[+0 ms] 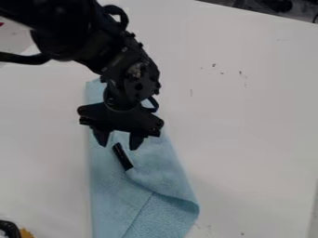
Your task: Fold the cloth from right to left
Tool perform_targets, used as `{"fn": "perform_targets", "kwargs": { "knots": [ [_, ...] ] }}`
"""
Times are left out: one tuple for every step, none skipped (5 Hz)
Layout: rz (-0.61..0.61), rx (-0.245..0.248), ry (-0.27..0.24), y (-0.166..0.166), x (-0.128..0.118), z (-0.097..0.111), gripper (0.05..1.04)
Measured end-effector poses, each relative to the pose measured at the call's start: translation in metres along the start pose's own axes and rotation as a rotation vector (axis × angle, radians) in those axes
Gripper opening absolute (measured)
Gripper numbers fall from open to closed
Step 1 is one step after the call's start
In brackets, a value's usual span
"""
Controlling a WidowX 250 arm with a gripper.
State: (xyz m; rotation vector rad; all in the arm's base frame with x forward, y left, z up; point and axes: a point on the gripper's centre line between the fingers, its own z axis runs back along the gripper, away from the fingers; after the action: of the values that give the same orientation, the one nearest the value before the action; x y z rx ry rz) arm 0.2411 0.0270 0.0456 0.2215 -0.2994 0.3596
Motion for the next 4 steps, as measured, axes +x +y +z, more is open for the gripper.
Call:
{"fn": "perform_targets", "kwargs": {
  "knots": [
    [-0.057, -0.018, 0.027, 0.008, 0.002, 0.000, 1.007],
    [-0.131, -0.073, 0.017, 0.003, 0.014, 0.005, 1.008],
    [-0.200, -0.127, 0.028, -0.004, 0.021, 0.007, 1.001],
    [-0.235, -0.174, 0.044, -0.007, 0.020, 0.005, 1.001]
  ]
}}
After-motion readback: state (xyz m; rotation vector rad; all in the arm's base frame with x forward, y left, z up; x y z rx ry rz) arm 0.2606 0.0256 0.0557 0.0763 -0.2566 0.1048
